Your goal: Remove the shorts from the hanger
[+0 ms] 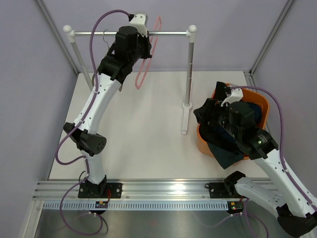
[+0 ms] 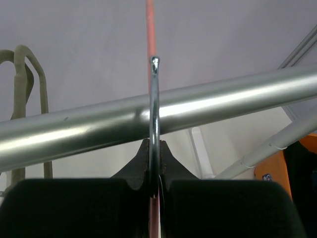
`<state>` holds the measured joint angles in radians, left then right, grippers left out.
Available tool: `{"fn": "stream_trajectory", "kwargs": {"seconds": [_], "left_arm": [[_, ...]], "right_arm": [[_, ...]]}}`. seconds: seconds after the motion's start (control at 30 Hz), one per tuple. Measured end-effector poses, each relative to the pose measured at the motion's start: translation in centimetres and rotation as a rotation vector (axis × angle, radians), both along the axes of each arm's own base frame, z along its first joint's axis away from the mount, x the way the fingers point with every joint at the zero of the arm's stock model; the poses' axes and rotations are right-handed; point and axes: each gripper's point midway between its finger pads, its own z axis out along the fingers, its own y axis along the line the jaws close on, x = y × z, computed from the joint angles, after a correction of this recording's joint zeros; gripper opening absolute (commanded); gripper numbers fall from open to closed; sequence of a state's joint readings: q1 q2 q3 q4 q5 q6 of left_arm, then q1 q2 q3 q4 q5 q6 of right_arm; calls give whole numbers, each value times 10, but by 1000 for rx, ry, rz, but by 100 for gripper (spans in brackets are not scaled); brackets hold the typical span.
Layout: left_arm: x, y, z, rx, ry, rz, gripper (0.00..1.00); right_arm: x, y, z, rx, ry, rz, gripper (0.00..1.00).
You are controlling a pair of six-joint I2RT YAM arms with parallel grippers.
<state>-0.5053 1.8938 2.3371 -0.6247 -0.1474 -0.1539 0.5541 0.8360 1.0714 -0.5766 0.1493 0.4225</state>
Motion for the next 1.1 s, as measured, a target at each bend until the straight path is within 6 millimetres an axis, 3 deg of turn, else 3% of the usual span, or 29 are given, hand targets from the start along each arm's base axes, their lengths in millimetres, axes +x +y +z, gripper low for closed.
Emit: {"fn": "stream_trajectory", "kwargs": {"seconds": [0.17,0.33,0.93,1.1], "left_arm": [[15,3,-19,6,33,12,0],[24,3,-17,-12,13,12,0],[23,-2,-17,-27,2,-21,5],[18,0,-17,-22,4,-22,13]], "right_arm": [[0,0,-2,-2,2,0,99],[0,0,-2,-2,2,0,100],[0,0,-5,-5,9,0,100],[1,0,-6,-6,10,0,99]]}}
